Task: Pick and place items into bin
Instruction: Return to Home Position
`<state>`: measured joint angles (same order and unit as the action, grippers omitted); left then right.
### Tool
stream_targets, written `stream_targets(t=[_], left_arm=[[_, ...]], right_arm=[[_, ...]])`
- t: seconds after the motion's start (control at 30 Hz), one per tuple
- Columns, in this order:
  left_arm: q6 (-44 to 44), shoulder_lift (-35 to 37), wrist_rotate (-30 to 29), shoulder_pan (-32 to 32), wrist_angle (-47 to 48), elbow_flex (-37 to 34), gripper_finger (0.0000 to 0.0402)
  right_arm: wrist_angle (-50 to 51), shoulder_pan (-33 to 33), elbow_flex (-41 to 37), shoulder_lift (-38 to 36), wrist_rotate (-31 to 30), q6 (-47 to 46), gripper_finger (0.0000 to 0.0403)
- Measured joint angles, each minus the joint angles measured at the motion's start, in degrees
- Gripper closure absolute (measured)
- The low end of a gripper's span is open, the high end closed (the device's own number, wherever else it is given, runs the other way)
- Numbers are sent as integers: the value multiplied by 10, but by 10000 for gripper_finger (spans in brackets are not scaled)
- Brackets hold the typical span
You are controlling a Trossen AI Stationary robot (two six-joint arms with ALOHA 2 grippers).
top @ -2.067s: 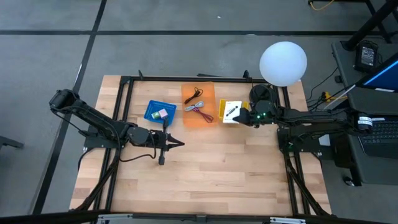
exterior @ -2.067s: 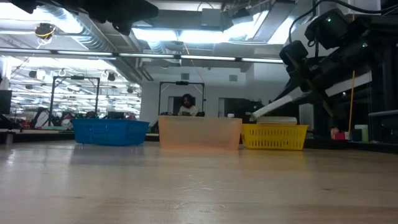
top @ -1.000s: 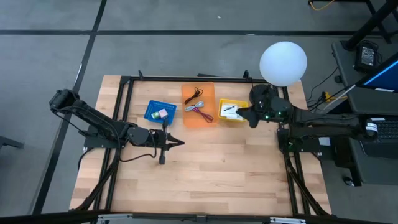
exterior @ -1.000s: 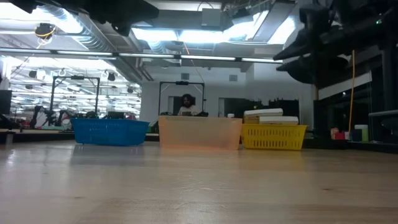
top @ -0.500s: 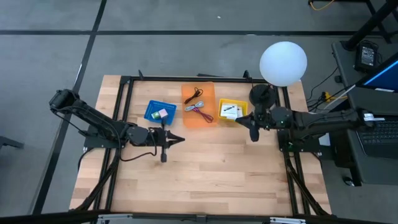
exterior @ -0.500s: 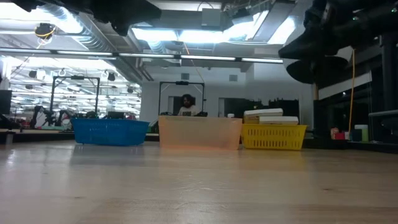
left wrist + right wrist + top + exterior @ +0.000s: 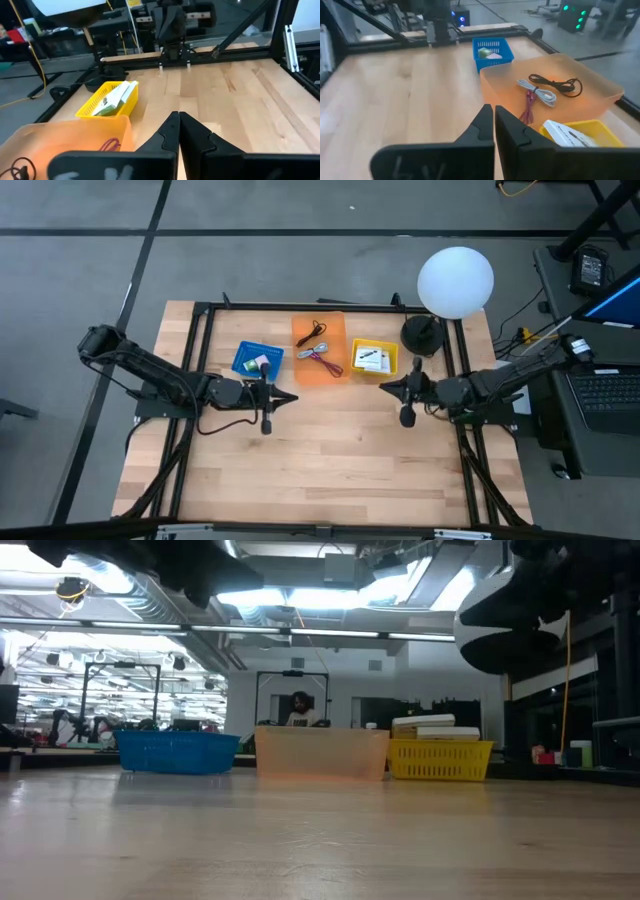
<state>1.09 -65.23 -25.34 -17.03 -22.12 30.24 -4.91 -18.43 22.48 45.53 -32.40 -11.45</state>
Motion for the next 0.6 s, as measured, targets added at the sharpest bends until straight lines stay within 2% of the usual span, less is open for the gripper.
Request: stream_targets(t=[0.07, 0.27, 0.4, 0.6], left_arm=[[8, 0, 1, 4, 0, 0, 400], [27, 21, 17, 24, 38, 0, 399], [34, 82, 9, 32, 79, 0, 400], [57, 187, -5, 33, 153, 0, 400]], right_arm=[[-18, -15, 0, 24, -25, 6, 403], [-131, -41, 0, 74, -25, 85, 403], [-190, -47, 10, 76, -25, 170, 403], [-164, -45, 66, 73, -25, 232, 403]])
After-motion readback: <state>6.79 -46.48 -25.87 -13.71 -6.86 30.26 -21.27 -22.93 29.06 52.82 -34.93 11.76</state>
